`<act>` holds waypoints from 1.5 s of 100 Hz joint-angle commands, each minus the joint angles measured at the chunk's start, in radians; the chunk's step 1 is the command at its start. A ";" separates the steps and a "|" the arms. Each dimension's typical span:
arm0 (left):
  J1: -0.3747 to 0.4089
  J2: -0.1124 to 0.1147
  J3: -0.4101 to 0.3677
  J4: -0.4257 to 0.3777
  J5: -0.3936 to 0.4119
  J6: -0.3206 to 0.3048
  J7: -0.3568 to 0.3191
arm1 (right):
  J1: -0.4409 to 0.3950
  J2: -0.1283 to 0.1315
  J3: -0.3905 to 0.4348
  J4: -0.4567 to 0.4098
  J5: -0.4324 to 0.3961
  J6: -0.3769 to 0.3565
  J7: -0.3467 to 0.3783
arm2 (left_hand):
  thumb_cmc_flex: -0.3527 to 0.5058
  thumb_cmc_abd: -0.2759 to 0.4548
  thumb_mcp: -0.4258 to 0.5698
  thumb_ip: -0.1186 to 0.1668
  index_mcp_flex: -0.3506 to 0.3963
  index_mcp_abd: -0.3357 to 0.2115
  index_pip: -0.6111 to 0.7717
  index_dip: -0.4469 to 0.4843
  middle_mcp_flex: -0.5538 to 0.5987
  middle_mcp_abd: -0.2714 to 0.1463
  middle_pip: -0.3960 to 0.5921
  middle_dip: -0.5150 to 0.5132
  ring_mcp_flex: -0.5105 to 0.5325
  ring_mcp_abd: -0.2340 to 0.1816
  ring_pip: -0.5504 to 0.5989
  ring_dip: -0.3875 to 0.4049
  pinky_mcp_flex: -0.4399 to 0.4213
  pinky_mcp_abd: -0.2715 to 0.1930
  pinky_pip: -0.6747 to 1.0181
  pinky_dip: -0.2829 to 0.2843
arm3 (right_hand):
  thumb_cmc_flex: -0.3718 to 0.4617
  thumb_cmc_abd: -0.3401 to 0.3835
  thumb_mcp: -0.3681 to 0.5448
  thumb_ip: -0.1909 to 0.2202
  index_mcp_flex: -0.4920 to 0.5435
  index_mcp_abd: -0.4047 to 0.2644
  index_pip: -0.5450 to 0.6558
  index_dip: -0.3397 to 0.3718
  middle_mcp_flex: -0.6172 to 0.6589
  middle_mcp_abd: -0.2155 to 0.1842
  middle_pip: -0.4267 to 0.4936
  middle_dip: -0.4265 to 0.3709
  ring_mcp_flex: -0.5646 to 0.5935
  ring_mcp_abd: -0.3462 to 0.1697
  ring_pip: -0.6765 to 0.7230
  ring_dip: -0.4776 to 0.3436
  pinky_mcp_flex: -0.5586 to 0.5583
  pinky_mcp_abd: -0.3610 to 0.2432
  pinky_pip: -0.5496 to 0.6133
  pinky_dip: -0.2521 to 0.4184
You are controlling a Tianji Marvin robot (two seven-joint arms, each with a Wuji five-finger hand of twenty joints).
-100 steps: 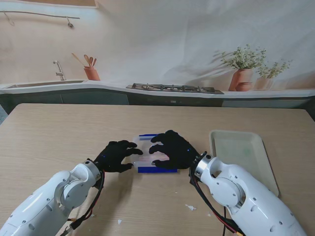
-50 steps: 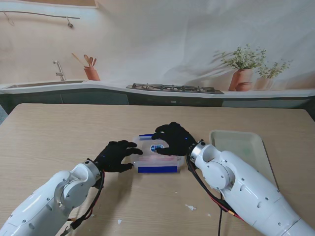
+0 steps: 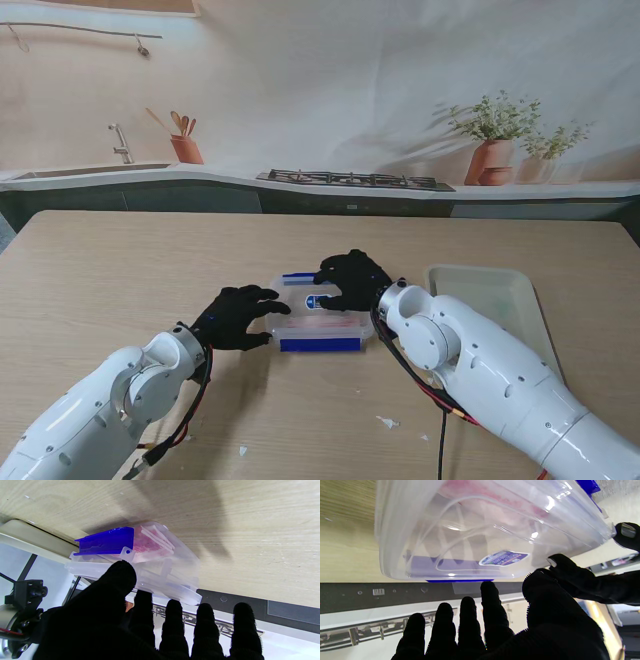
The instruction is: Separate the bacon slices onto the tray
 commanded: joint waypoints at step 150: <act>0.010 0.002 0.013 0.031 0.013 0.013 -0.030 | 0.114 -0.042 -0.140 0.154 -0.026 0.090 -0.078 | -0.014 0.009 -0.014 0.015 0.050 0.055 0.046 0.009 0.016 0.036 0.015 -0.002 -0.003 -0.015 -0.025 -0.004 -0.009 -0.013 -0.045 -0.016 | 0.024 0.039 -0.024 0.074 -0.091 0.048 -0.029 -0.089 -0.032 -0.015 -0.026 -0.003 -0.036 -0.019 0.029 0.009 -0.024 -0.014 -0.031 0.031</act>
